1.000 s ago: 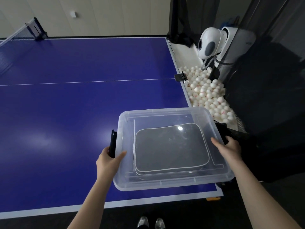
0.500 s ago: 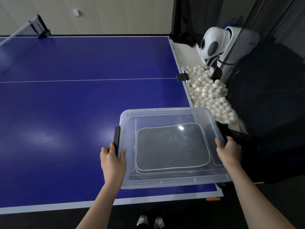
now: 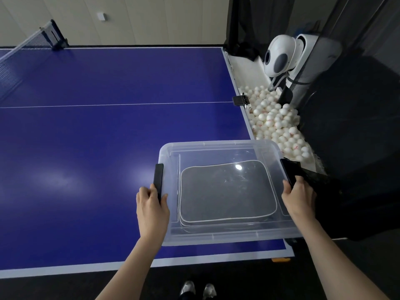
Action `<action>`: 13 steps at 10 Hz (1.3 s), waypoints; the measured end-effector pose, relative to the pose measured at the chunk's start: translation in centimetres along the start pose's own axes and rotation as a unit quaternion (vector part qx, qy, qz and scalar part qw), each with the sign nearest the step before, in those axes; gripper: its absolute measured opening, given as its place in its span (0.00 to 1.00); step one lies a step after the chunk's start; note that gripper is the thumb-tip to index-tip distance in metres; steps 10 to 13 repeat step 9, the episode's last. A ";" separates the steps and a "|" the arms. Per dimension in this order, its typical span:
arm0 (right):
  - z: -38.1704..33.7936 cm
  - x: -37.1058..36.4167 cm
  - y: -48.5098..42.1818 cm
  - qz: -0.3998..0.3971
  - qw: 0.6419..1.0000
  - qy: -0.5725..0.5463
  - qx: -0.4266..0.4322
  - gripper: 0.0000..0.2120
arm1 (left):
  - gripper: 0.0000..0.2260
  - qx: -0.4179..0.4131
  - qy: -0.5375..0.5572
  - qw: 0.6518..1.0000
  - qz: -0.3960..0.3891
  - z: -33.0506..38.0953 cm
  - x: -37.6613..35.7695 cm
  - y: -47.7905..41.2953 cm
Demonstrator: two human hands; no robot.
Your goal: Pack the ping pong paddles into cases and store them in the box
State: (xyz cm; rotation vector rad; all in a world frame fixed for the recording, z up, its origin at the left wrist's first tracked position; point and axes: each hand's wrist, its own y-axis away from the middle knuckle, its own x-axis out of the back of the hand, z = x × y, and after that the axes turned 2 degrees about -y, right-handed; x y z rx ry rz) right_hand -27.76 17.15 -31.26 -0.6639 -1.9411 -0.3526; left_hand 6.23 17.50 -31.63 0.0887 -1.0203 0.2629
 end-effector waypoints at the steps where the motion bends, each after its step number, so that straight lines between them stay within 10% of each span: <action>1: 0.1 0.0 0.0 -0.002 1.000 0.001 0.001 0.18 | 0.18 0.003 -0.003 1.000 -0.004 0.1 0.1 0.1; 6: 0.5 -0.1 -0.3 -0.059 0.998 0.011 -0.017 0.22 | 0.25 0.000 -0.073 0.997 -0.032 -0.2 0.1 0.2; 9: -2.3 -0.3 0.2 -0.071 0.980 0.085 0.165 0.27 | 0.31 -0.125 -0.218 0.958 -0.136 1.4 0.2 -1.9; 13: -2.3 -0.3 0.2 -0.071 0.980 0.085 0.165 0.27 | 0.31 -0.125 -0.218 0.958 -0.136 1.4 0.2 -1.9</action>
